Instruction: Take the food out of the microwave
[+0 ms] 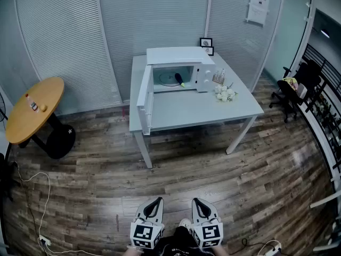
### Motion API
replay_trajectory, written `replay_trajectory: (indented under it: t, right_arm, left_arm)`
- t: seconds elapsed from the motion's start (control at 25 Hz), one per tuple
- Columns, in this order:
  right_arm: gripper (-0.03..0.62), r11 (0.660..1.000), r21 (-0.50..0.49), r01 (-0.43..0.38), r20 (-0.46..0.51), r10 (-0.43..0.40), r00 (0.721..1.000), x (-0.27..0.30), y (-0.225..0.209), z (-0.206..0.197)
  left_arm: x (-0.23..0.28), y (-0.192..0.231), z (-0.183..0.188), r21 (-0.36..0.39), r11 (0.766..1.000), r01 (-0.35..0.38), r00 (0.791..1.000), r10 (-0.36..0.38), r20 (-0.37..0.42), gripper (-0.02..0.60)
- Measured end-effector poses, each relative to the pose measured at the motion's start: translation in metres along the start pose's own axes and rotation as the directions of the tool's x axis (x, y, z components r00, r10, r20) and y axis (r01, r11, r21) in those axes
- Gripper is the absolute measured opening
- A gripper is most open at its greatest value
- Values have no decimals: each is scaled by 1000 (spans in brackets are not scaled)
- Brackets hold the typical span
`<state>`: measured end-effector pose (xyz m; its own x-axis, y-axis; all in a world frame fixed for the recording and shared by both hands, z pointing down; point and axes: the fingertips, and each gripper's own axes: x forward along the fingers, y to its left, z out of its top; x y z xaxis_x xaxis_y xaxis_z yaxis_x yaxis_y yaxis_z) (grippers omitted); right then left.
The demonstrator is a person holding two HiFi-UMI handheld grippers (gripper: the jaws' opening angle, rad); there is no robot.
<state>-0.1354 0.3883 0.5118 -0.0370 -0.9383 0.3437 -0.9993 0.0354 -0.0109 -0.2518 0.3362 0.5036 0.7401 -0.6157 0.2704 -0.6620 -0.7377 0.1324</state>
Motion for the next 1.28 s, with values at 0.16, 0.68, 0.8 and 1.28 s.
replay_trajectory:
  t: [0.16, 0.68, 0.8, 1.28]
  right_arm:
    - [3, 1000, -5, -3, -2, 3, 1000, 3, -12, 0]
    - [5, 998, 10, -61, 33, 60, 998, 17, -69, 5]
    - [5, 998, 17, -62, 23, 62, 998, 18, -79, 2]
    - [5, 999, 34, -24, -42, 25, 999, 55, -98, 1]
  left_arm:
    - [6, -1, 5, -9, 1000, -29, 999, 29, 16, 6]
    - [46, -21, 8, -43, 994, -104, 994, 105, 20, 8]
    - [53, -22, 5, -51, 992, -115, 993, 115, 8, 8]
    - [112, -4, 12, -37, 999, -35, 999, 34, -23, 8]
